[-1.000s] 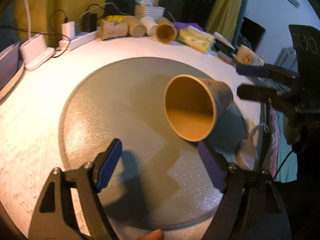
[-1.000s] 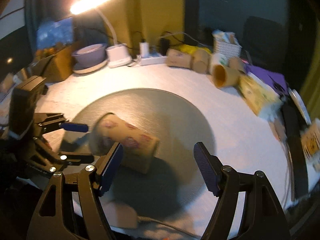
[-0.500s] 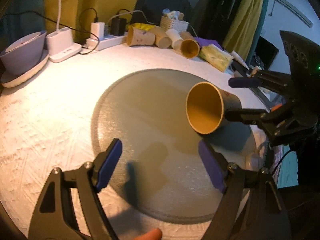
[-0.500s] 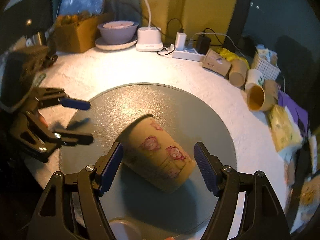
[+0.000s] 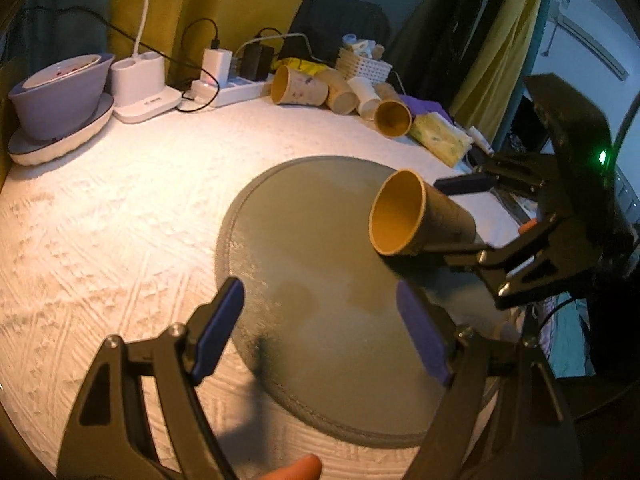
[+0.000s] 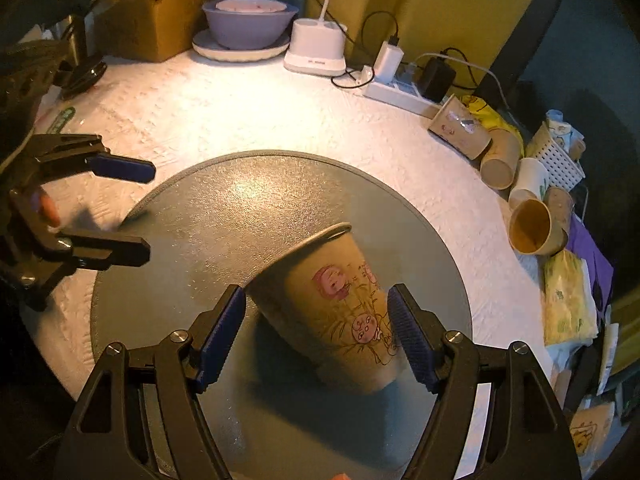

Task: Flip cup upright
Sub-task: 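Rotate the right gripper to turn the cup opening upward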

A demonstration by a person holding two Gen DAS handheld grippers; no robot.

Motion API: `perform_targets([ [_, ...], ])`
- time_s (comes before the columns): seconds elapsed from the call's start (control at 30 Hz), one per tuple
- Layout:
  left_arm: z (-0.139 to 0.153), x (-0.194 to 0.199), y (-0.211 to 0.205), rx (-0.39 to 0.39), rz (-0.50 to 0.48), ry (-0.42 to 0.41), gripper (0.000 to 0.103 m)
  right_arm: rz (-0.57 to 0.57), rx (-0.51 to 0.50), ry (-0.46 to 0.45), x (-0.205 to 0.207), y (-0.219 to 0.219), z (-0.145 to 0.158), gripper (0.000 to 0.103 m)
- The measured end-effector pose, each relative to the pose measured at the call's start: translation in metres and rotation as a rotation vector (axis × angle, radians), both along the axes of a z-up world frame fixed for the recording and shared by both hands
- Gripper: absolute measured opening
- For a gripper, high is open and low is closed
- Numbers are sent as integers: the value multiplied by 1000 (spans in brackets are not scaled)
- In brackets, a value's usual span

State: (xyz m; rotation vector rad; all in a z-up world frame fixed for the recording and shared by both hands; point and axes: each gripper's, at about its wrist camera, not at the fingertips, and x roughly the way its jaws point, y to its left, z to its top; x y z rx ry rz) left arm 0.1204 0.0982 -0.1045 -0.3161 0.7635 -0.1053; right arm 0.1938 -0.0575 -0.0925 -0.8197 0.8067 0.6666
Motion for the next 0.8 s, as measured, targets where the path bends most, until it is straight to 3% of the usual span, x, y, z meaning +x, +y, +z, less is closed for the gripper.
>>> perform_targets([
  [0.2,2,0,10,-29,13,-18,80,35,-112,10,4,9,-12,76],
  [0.67,-6,6,16,-40,11,8,80,54,-179,63,37,33,-17,76],
  [0.8,-7,7,16,-38,11,13,80,57,-173,75,38,32,-17,70],
])
